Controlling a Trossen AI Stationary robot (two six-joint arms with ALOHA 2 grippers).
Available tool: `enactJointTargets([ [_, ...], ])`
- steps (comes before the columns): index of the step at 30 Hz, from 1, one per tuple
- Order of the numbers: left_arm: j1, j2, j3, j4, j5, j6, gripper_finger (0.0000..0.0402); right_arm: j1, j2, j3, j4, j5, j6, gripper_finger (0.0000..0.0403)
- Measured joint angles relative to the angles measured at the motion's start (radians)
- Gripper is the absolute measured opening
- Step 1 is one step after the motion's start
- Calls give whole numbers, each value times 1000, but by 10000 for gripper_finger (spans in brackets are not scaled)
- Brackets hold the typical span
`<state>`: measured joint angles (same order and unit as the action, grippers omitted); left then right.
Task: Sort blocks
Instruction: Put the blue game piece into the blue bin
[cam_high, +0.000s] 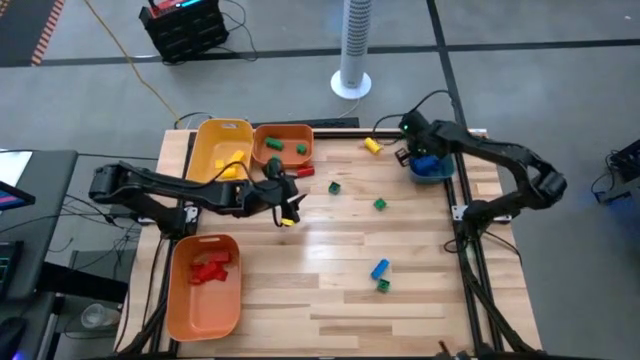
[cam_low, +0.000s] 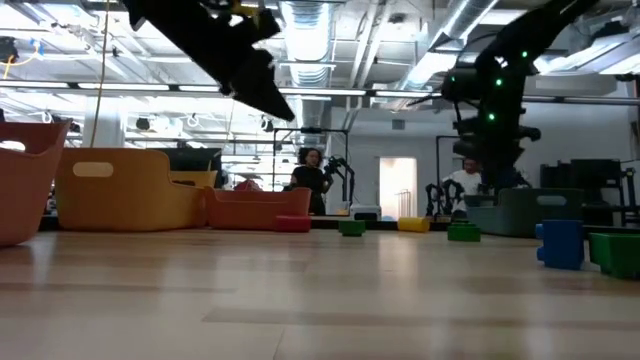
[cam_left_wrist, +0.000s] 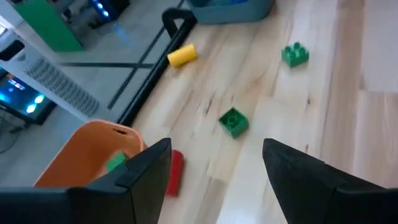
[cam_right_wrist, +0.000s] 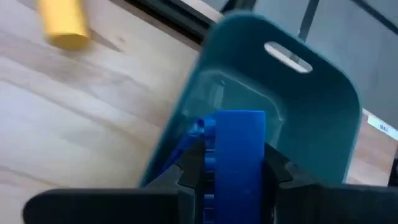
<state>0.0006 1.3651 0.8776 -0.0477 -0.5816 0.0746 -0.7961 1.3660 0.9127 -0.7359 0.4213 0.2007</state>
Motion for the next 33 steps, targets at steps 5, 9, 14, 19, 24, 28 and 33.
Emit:
enactJointTargets([
  [5,0,57,1,29,0,11,246,-90,51,1,-1,-51,-49,97],
  [9,0,62,1,26,20,10,246,-126,89,1,-9,-69,-78,127],
  [14,0,50,2,56,27,27,246,-133,118,1,-13,-71,-100,184],
  [19,0,51,2,51,28,37,246,-125,111,16,-42,-78,-120,225],
  [24,0,50,2,35,29,37,246,-49,18,86,-91,-76,-123,230],
  [28,0,50,2,28,30,36,246,92,-97,101,-75,-67,-122,222],
  [33,0,50,2,28,30,34,246,340,-200,63,-53,-56,-30,218],
])
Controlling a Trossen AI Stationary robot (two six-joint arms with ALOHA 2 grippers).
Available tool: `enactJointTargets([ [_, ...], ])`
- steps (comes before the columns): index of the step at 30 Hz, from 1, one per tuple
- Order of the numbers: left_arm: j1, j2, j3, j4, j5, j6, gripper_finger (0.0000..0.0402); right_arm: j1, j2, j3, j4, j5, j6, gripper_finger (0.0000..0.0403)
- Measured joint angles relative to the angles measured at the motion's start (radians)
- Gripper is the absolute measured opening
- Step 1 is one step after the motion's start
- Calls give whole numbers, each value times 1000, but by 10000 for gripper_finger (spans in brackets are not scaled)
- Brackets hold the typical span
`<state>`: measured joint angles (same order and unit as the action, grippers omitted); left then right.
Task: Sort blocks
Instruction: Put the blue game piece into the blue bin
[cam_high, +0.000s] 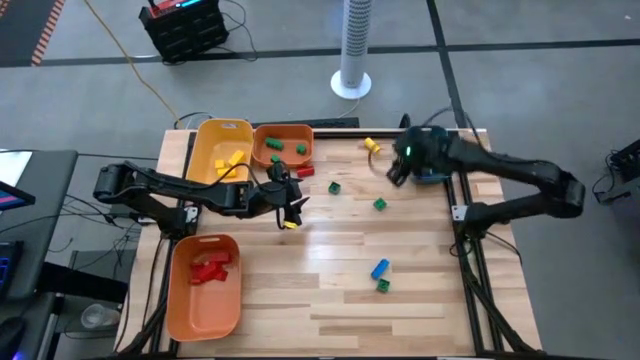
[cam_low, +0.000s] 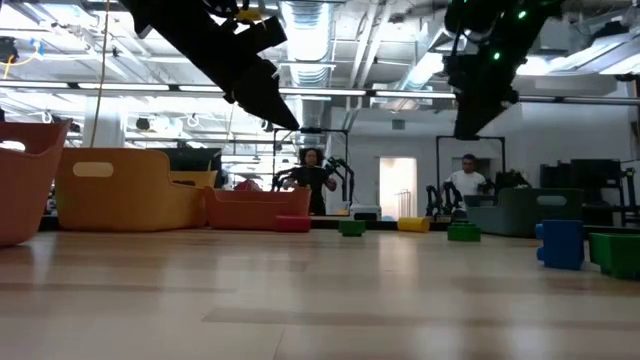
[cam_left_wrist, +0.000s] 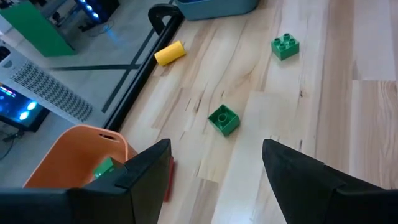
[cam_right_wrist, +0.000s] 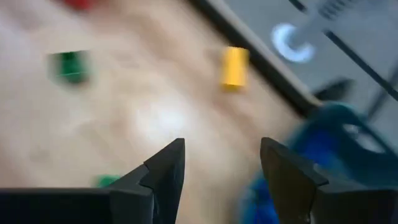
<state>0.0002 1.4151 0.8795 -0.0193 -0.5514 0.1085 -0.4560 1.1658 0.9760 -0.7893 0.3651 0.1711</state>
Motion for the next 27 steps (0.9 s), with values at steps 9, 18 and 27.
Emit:
enactJointTargets([
  [9,-5,0,0,10,0,-32,246,506,-25,-251,363,7,244,217],
  [18,-34,0,0,11,0,-28,246,822,-14,-256,354,179,462,217],
  [27,-47,0,0,-16,60,-53,246,962,0,-256,336,179,581,217],
])
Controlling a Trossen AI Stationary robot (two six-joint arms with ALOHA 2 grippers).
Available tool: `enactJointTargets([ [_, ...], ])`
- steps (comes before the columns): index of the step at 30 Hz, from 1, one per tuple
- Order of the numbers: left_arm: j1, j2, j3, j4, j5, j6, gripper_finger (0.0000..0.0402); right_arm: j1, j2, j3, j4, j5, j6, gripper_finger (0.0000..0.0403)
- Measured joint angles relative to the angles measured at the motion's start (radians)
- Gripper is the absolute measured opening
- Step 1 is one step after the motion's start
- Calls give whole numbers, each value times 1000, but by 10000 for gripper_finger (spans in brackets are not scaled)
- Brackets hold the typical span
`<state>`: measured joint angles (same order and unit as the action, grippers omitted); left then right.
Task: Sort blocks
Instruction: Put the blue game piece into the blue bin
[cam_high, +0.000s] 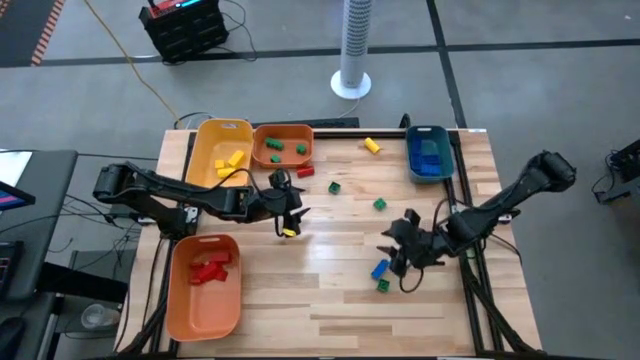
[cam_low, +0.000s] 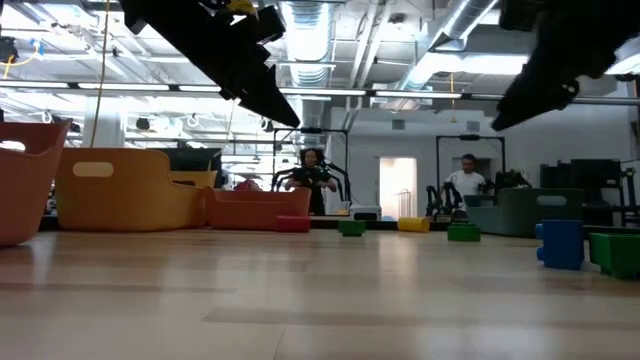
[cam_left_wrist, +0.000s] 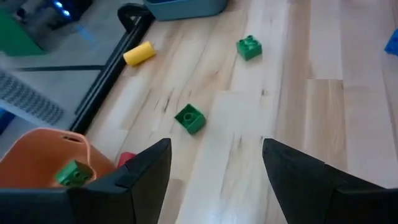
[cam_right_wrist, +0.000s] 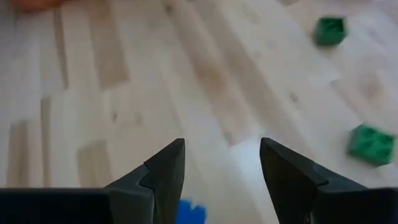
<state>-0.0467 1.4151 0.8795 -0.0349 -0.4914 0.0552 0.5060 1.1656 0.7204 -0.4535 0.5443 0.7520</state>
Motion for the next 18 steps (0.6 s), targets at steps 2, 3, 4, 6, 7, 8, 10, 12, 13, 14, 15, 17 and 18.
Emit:
enactJointTargets([
  [2,1,0,0,-1,12,0,246,34,29,0,-2,-19,23,217],
  [3,1,0,0,-1,12,0,246,50,51,0,-1,-44,24,217],
  [4,1,0,0,-1,12,0,246,64,80,3,-6,-70,23,217],
  [6,3,0,0,-2,12,1,246,89,147,18,-44,-118,11,217],
  [7,4,0,0,-1,12,3,246,100,182,33,-72,-142,3,217],
  [8,7,0,0,0,12,5,246,104,215,52,-100,-163,-14,218],
  [10,9,0,0,-1,12,4,246,103,275,105,-148,-206,-68,221],
  [12,9,0,0,-1,12,2,246,92,335,171,-218,-237,-150,228],
  [13,9,0,0,-1,12,2,246,87,362,207,-259,-244,-200,232],
  [14,9,0,0,-1,12,1,246,80,389,243,-296,-254,-252,237],
  [15,9,0,0,-1,12,1,246,74,416,281,-334,-258,-303,242],
  [17,9,0,0,-2,12,0,246,62,469,348,-406,-259,-394,252],
  [18,9,0,0,-2,12,0,246,56,496,374,-439,-259,-435,255],
])
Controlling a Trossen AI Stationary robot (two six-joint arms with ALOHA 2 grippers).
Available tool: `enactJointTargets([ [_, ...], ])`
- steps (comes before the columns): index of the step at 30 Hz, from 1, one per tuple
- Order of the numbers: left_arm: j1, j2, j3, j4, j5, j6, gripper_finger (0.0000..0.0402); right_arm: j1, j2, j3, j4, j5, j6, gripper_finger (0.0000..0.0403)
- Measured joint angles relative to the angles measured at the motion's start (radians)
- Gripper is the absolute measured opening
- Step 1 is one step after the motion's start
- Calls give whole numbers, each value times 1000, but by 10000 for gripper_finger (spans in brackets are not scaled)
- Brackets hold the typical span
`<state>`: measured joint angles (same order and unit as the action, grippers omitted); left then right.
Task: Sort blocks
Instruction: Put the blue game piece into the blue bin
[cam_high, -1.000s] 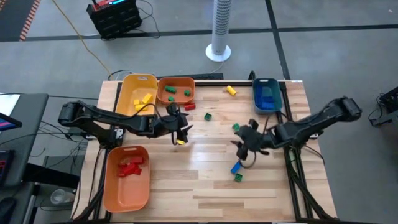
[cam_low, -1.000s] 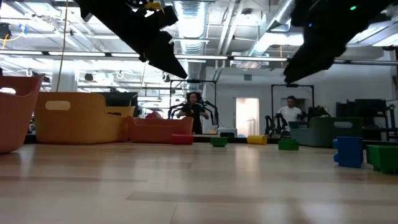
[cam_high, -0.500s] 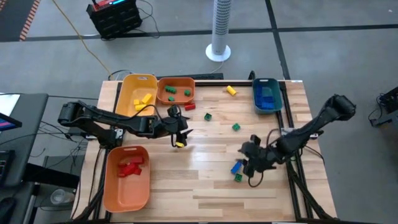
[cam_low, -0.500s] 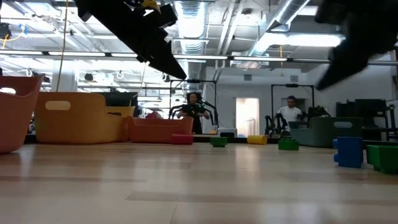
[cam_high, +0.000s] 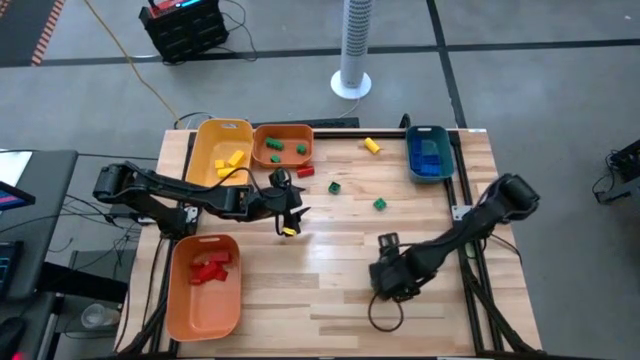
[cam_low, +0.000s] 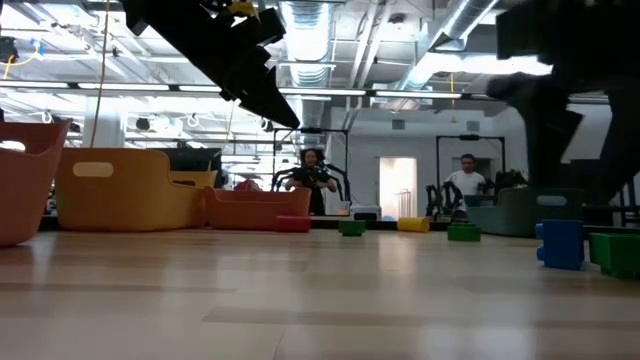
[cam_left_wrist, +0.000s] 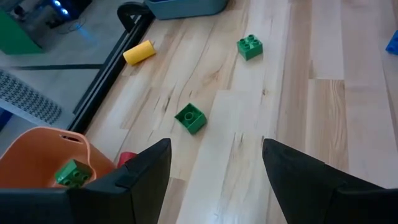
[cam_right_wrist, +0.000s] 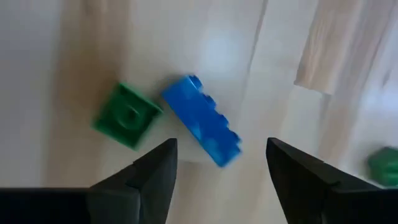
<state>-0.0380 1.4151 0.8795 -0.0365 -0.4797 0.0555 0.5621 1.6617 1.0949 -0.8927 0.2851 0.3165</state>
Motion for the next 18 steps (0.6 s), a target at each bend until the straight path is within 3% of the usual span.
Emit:
enactJointTargets([
  [8,0,0,0,-23,0,-6,246,-22,158,162,-175,-24,-240,260],
  [18,0,0,0,-29,-1,-11,246,-26,190,178,-205,-25,-399,260],
])
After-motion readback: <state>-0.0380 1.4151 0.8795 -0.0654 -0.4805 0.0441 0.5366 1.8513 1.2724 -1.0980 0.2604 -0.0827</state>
